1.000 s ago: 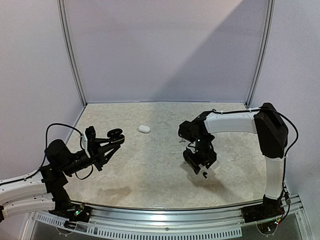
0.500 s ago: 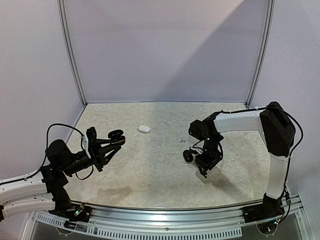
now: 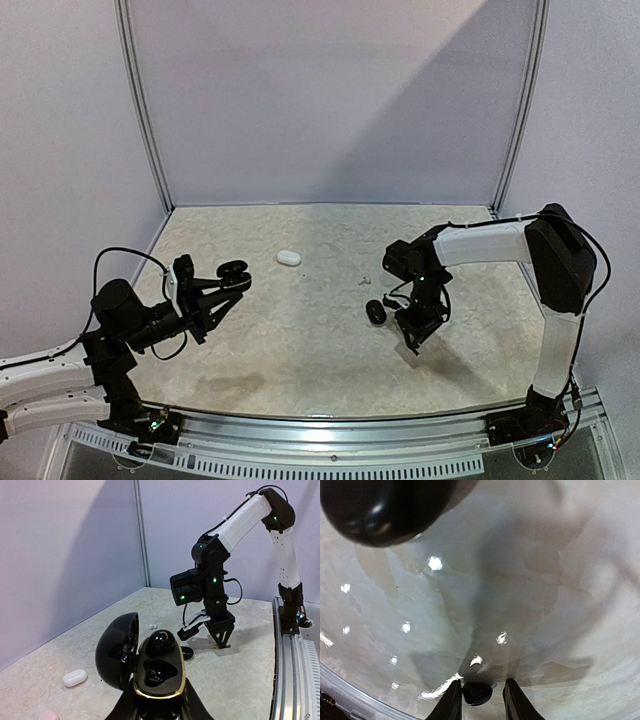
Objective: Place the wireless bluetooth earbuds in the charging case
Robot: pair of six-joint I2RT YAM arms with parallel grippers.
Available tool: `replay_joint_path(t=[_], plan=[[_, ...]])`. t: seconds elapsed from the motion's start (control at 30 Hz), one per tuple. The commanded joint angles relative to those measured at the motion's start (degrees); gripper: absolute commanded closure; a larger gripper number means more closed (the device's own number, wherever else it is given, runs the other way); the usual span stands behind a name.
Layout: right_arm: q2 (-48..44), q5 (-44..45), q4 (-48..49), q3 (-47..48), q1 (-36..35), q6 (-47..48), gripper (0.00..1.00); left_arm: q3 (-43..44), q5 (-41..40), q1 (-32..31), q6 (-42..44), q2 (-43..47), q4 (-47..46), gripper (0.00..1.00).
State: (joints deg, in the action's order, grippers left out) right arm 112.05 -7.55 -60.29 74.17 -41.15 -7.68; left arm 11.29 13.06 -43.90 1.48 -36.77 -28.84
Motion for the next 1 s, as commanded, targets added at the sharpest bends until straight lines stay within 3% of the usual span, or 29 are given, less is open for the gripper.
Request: replay_joint_path(t=[0.0,0.1,0.23,0.5,0.97], plan=[[0.0,0.5,0.2,-1.5,0.1,-2.1,0.69,-0.8,0.5,0.7,0.4,0.1,-1.1,1.00],[0.4,2.2,-1.2,-1.3,0.1,-3.9,0.62,-0.9,0.5,0.7,0.5,0.2,-1.1,1.00],[0.4,2.8,-1.1,-1.5,0.1,-5.6,0.66,-1.0,0.4,0.7,0.5,0.1,-1.2,1.00],[0.9,4.0,-1.8,-1.7,0.1,-7.1,0.63,-1.0,0.4,0.7,0.5,0.4,-1.1,1.00],[2.0,1.6,-0.4,-1.2,0.1,-8.4,0.81,-0.9,0.4,0.7,0.6,0.5,-1.2,1.00]])
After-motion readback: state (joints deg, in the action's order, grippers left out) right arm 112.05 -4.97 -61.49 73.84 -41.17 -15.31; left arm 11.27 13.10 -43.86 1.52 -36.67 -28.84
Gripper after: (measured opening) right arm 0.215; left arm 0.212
